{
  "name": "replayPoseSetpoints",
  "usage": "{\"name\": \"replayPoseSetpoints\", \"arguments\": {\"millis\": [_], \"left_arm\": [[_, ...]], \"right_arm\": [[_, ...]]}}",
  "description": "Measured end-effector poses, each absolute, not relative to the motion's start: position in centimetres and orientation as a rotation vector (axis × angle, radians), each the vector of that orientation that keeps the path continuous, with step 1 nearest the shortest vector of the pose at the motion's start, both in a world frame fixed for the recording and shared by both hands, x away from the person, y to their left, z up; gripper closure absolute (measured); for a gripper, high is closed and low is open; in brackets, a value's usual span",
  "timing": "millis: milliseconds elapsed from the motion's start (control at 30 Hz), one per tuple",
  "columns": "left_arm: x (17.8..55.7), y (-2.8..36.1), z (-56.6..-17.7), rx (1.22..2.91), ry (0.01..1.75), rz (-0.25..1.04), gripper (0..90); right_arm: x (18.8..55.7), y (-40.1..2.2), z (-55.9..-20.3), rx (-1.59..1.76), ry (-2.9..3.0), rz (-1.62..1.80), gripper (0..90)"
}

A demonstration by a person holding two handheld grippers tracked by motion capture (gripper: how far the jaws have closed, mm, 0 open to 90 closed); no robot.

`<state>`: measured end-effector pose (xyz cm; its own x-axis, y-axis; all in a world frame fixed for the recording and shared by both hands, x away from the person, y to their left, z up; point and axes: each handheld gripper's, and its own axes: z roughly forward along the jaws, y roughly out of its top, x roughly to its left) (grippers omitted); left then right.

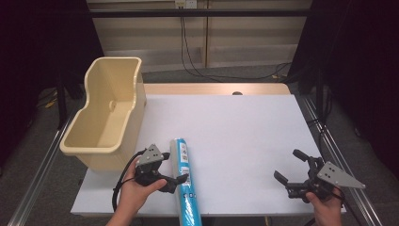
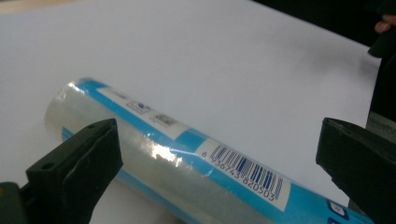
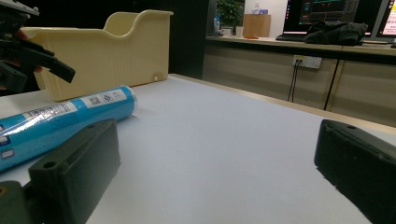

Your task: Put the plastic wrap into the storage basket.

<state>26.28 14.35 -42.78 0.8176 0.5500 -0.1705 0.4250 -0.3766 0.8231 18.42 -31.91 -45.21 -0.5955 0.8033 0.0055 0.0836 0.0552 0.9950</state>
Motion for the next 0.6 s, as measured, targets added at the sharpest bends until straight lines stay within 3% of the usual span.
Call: {"name": "replayPoseSetpoints", "arguments": {"millis": [600], "left_arm": [[27.4, 13.1, -42.1, 2.218, 0.896, 0.043, 0.0]], "right_arm": [[18.4, -32.0, -45.2, 0.897, 1.756, 1.594, 0.0]]}}
